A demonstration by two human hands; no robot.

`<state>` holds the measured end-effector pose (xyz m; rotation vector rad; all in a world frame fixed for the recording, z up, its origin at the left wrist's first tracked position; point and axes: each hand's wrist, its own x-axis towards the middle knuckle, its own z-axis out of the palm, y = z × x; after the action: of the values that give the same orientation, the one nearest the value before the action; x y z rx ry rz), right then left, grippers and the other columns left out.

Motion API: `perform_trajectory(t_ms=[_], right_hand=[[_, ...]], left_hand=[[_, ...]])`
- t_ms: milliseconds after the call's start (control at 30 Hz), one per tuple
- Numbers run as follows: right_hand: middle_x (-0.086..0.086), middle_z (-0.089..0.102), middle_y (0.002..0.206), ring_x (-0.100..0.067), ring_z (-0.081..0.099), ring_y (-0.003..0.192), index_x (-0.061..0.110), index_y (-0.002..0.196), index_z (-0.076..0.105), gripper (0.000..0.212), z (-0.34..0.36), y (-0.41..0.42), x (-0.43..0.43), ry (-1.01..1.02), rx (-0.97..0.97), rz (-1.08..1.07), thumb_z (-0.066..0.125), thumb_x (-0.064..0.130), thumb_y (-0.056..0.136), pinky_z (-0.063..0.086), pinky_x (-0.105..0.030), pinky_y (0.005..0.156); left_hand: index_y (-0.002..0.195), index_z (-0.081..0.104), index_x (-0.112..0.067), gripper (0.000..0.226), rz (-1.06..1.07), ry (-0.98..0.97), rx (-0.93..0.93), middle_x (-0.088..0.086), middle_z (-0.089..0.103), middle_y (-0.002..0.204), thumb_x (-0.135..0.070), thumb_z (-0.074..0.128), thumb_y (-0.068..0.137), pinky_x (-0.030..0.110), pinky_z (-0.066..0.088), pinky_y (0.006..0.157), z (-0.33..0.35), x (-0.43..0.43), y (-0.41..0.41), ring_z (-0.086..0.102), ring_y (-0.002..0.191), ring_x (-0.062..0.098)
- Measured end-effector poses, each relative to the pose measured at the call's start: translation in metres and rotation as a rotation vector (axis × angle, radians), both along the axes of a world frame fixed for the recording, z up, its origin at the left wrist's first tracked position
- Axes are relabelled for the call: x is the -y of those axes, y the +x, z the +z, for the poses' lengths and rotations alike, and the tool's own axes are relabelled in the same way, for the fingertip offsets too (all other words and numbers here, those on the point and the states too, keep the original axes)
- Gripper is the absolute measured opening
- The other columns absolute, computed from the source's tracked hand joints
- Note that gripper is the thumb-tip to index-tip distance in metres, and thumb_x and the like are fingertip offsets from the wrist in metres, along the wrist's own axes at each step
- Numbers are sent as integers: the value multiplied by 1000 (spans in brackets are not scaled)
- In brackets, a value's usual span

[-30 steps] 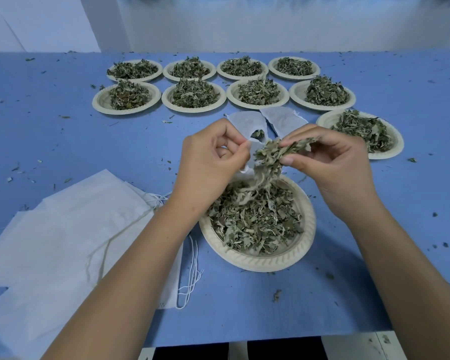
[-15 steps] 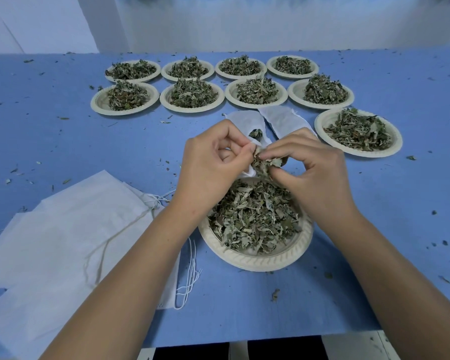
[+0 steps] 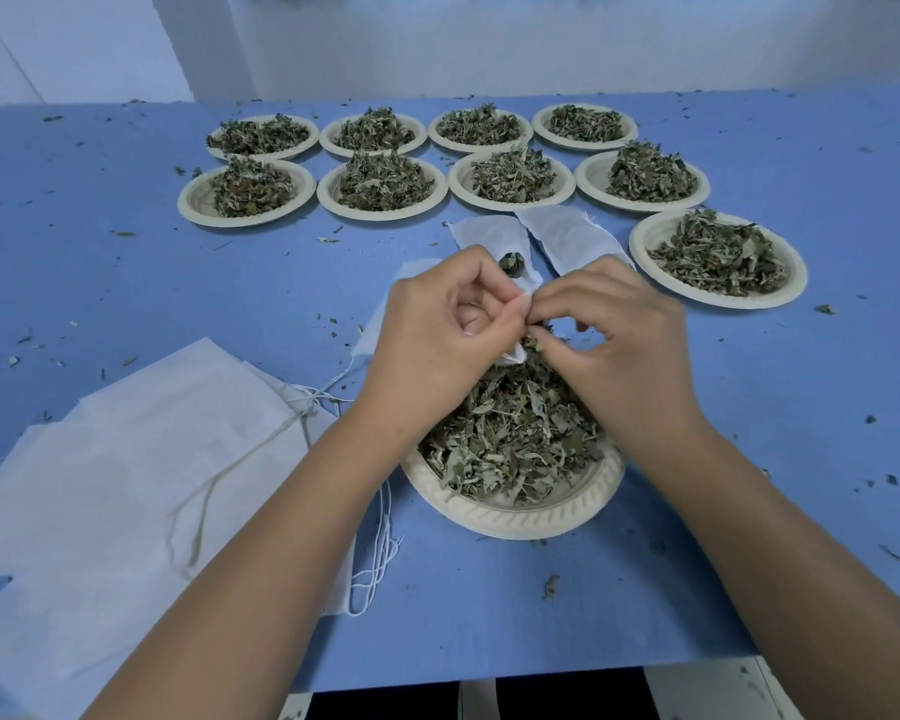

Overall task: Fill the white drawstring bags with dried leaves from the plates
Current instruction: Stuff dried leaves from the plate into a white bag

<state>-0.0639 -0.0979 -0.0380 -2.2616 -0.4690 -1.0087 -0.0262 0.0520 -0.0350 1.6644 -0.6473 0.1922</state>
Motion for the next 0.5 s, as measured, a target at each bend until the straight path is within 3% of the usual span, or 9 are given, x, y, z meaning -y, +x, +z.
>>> perform_trajectory(t_ms=[67,167,233,333,467,500], right_hand=[[2,72,85,-19,52,77,7,83,76,11,2,0,2,-30,-31,-2,75,0,75,41,-20,71],[8,68,95,-18,53,91,15,95,73,14,8,-3,8,30,-39,34,75,14,81,38,-28,88],[13,65,95,-13,52,96,19,93,70,10,12,-6,10,56,30,38,62,24,90,32,-36,93],[14,67,98,-13,52,110,16,93,72,35,10,-9,5,-29,-17,89,41,30,96,23,-40,97],[18,58,79,-17,43,130,16,81,66,44,0,-4,2,-263,-196,98,32,38,98,15,-36,104],[19,56,77,-16,42,131,16,80,65,43,-1,-3,2,-277,-209,98,34,40,98,14,-37,105]], left_hand=[[79,60,-8,12,13,-4,-2,9,59,56,-6,67,89,29,53,50,0,0,0,51,48,40],[77,61,-16,16,104,-35,-37,-8,60,56,-9,68,88,20,44,50,1,-3,5,53,47,11],[76,61,-17,16,139,-64,-56,-12,58,56,-9,68,89,12,39,50,3,-4,6,50,47,0],[76,60,-15,17,108,-102,-69,-10,58,55,-8,68,89,11,38,49,6,-5,4,49,45,-1],[77,60,-15,17,-6,-77,-69,-5,61,55,-7,67,90,27,46,45,7,-5,0,53,46,8],[77,60,-15,16,-13,-70,-74,-6,61,54,-7,67,90,26,47,45,7,-4,0,53,46,6]])
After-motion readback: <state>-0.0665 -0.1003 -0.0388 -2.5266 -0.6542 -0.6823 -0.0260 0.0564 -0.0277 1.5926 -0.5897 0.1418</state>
